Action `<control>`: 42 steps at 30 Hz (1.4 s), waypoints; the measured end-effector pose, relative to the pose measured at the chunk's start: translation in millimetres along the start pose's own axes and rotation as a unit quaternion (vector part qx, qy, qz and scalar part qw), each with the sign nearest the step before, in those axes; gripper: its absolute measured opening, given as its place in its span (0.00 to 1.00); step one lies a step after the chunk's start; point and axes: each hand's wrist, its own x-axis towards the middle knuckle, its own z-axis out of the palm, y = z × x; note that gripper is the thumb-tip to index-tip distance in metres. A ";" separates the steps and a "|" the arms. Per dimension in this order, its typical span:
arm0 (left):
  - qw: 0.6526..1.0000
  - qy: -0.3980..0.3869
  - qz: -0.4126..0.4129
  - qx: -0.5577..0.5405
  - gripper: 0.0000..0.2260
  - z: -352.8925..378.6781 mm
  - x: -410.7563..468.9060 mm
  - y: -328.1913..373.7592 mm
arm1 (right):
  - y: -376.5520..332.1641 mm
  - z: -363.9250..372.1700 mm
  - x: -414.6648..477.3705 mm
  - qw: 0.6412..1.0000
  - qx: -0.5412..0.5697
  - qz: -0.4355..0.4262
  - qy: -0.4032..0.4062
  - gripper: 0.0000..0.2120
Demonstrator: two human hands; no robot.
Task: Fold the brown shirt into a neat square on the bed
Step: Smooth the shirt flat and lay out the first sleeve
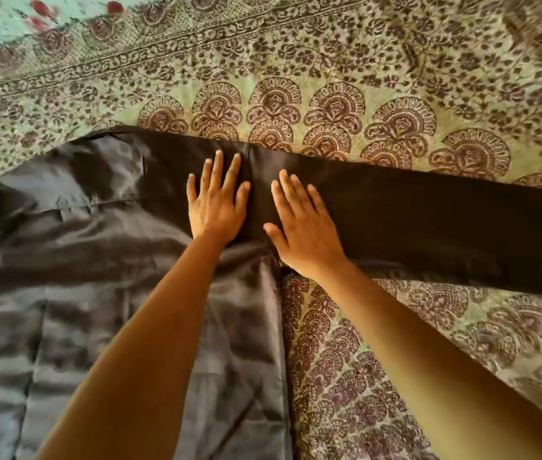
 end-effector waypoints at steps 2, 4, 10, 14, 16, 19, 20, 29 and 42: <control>1.000 0.012 0.000 0.005 0.23 3.6 1.2 -1.5 | 5.4 8.6 1.3 0.999 -0.014 0.022 -0.026 0.33; 1.000 0.014 0.002 0.009 0.23 5.5 1.4 -3.3 | 19.9 8.9 -1.5 0.998 -0.019 0.054 -0.029 0.34; 1.000 0.017 0.006 0.009 0.23 6.2 1.9 -3.9 | 110.4 -13.6 -42.3 0.982 -0.032 0.185 0.002 0.35; 1.000 0.014 -0.003 0.010 0.23 5.6 1.7 -3.2 | 189.6 -41.1 -84.3 0.901 -0.025 0.430 0.054 0.37; 1.000 0.008 -0.002 0.013 0.23 5.6 2.0 -2.2 | 188.0 -45.4 -85.9 0.888 -0.028 0.456 0.057 0.36; 0.999 -0.012 -0.008 0.033 0.23 0.9 2.9 0.4 | 144.5 -34.4 -68.2 0.954 -0.004 0.297 0.049 0.35; 0.999 -0.013 -0.014 0.050 0.23 -1.8 2.6 3.2 | 127.7 -28.1 -64.4 0.974 0.002 0.226 0.026 0.34; 0.987 -0.023 0.159 -0.007 0.25 17.4 -52.3 189.0 | 169.2 -31.7 -114.4 0.980 -0.011 0.200 0.002 0.32; 0.994 -0.006 0.106 -0.007 0.24 48.0 -67.8 238.4 | 279.1 -72.5 -199.6 0.939 -0.027 0.343 0.030 0.37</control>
